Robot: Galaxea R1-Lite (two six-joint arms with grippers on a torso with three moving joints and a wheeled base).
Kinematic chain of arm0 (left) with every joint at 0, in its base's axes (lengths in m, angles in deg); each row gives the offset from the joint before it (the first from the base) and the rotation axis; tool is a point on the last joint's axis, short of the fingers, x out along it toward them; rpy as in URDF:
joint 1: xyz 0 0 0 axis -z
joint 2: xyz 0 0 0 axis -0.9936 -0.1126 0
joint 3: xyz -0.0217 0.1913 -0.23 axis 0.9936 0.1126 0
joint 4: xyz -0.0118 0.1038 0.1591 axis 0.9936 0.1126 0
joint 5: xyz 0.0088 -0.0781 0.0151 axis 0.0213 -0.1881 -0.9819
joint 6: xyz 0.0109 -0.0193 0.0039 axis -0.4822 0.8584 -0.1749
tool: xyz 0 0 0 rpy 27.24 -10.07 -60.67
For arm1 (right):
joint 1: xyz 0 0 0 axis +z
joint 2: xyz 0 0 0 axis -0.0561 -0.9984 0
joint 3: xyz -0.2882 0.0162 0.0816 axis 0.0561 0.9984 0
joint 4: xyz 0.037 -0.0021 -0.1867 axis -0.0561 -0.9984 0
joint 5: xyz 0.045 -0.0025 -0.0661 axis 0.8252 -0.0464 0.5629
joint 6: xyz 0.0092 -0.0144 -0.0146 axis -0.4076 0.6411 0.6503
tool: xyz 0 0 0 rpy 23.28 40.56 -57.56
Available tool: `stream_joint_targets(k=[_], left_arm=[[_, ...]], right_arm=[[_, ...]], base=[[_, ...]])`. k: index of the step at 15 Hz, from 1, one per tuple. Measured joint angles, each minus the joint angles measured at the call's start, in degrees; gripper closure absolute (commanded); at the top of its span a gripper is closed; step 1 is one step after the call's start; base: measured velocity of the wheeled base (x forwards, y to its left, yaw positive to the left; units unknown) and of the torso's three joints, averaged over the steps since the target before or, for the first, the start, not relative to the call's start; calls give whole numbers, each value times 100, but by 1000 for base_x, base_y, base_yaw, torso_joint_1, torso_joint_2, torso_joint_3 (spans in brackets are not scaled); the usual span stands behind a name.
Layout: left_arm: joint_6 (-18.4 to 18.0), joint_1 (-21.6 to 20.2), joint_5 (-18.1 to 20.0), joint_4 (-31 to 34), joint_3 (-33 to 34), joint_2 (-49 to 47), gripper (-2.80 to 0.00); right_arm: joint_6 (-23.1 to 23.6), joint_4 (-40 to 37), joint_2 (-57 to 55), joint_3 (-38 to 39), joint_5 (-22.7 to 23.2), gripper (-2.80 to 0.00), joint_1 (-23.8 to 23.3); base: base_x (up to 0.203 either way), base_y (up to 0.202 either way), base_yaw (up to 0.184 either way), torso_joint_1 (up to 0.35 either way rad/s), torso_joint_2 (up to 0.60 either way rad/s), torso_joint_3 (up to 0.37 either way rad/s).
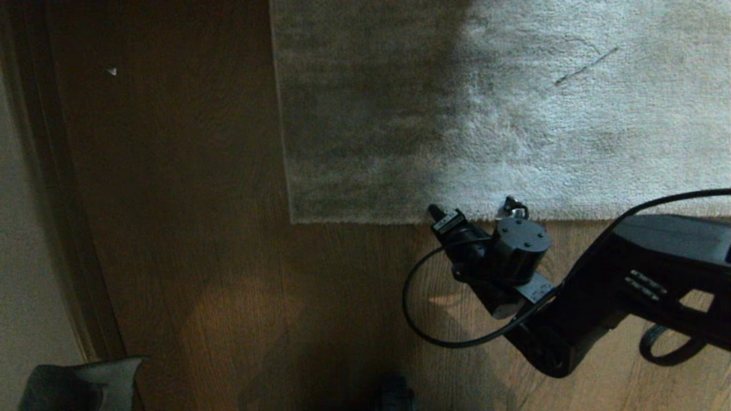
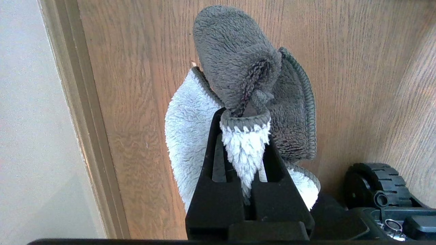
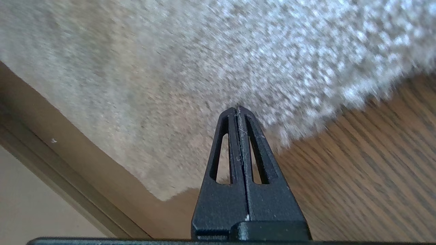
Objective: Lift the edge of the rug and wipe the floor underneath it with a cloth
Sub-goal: Lay down the carpet
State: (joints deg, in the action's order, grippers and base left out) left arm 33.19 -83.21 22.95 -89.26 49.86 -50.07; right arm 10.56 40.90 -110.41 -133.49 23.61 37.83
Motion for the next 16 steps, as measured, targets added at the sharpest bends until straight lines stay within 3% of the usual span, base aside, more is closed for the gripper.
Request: stream_joint_targets(k=[16], left_arm=[[-1,2,-5,1,0,0,0]], right_arm=[[185,-21,20,235,-27,0,11]], base=[[0,0,0,0,0,0]])
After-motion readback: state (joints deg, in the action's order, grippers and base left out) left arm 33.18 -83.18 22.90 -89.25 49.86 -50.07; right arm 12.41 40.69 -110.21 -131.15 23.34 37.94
